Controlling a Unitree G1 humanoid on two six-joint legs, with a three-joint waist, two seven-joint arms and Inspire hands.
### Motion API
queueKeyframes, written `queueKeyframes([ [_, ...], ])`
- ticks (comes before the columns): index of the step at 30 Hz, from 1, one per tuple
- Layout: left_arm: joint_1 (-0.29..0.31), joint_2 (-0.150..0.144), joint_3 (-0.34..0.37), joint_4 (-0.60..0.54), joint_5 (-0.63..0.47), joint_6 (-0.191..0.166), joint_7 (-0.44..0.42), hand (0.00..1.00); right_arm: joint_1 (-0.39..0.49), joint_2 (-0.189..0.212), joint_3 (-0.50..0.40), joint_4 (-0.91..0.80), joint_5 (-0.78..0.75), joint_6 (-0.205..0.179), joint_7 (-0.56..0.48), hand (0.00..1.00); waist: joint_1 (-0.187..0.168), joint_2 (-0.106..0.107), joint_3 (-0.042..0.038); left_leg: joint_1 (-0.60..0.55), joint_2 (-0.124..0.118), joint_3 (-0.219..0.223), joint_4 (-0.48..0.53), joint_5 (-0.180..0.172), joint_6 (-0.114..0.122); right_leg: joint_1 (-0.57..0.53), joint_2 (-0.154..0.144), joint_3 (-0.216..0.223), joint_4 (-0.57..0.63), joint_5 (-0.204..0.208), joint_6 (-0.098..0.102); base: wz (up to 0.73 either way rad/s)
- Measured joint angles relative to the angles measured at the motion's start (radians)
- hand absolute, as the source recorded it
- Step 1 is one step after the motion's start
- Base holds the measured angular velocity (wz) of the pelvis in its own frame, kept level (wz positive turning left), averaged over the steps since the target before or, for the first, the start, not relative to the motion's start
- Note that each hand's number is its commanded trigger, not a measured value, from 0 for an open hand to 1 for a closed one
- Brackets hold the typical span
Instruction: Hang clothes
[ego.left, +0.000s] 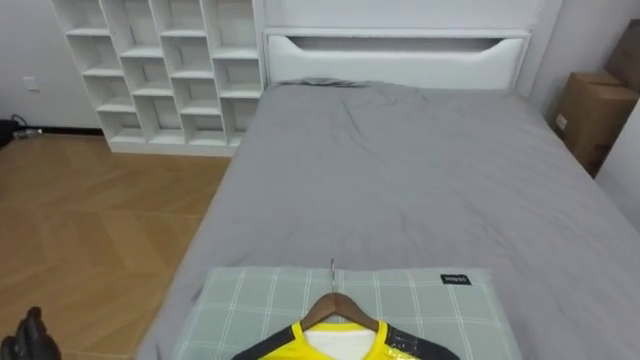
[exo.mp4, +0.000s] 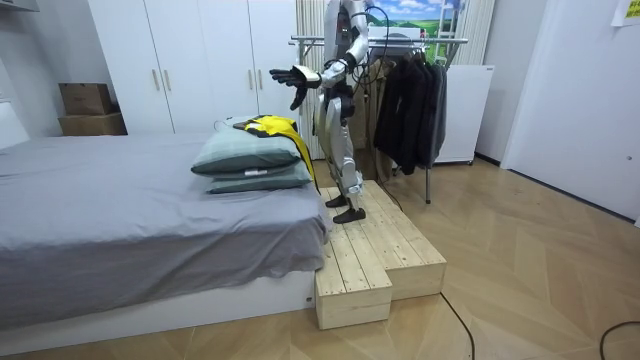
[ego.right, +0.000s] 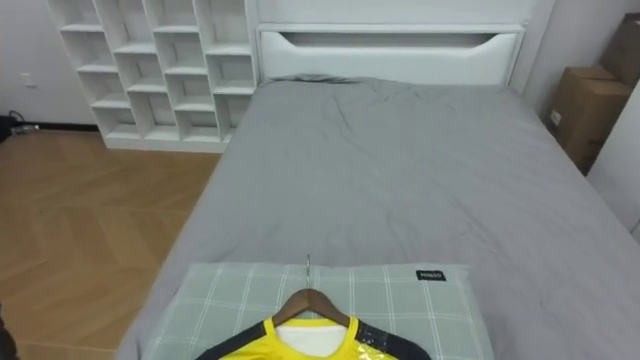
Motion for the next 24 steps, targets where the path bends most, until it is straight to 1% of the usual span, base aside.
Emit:
queueKeyframes([
  [5,-0.026,0.001,-0.027,-0.002,0.003,-0.008,-0.031,0.0,0.002,0.0,0.0,0.007,0.006,0.003,0.01,0.0,-0.008,0.003,0.0006,0.003,0.0,0.006,0.0,0.0,0.001,0.0,0.0,0.008,0.0,0.0,0.001,-0.05],
  [6,-0.031,0.003,-0.032,-0.002,0.003,-0.009,-0.043,0.0,0.003,0.001,0.0,0.007,0.006,0.004,0.01,0.0,-0.015,0.004,0.0012,0.003,-0.001,0.006,0.0,0.0,0.001,0.0,0.0,0.008,-0.001,0.001,0.002,0.0],
  [9,-0.033,0.007,-0.044,-0.002,0.003,-0.011,-0.06,0.0,0.008,0.001,0.0,0.005,0.007,0.004,0.01,0.0,-0.023,0.005,0.0007,0.003,0.0,0.006,-0.001,0.0,0.001,0.0,0.0,0.009,-0.001,0.001,0.002,0.0],
  [15,-0.037,0.011,-0.068,-0.012,0.003,-0.011,-0.13,0.0,0.009,0.001,0.001,0.007,0.002,0.009,0.031,0.0,-0.044,0.007,0.0006,0.004,0.0,0.012,-0.001,0.0,0.001,-0.001,0.001,0.02,0.0,0.001,0.003,-0.01],
  [16,-0.037,0.011,-0.07,-0.02,0.003,-0.011,-0.136,0.0,0.009,0.002,0.0,0.007,0.001,0.01,0.036,0.0,-0.045,0.006,0.001,0.004,0.001,0.013,-0.002,0.0,0.001,-0.001,0.002,0.021,0.001,0.002,0.002,-0.04],
  [18,-0.038,0.011,-0.08,-0.054,0.003,-0.011,-0.151,0.0,0.009,0.001,0.0,0.007,-0.006,0.013,0.05,0.0,-0.051,0.001,0.0044,0.008,0.002,0.018,-0.006,0.0,0.001,-0.001,0.006,0.025,0.001,0.002,0.002,-0.06],
  [21,-0.039,0.011,-0.09,-0.054,0.002,-0.011,-0.158,0.0,0.008,0.002,0.0,0.007,-0.015,0.013,0.058,0.0,-0.059,0.002,0.0052,0.012,0.006,0.028,-0.008,0.0,0.001,-0.001,0.012,0.036,0.001,0.006,0.003,-0.12],
  [24,-0.041,0.009,-0.095,-0.054,0.002,-0.012,-0.166,0.0,0.015,0.003,0.0,0.009,-0.024,0.014,0.076,0.0,-0.062,-0.002,0.0068,0.019,0.011,0.045,-0.008,0.0,0.001,-0.001,0.015,0.047,0.002,0.008,0.001,-0.14],
])
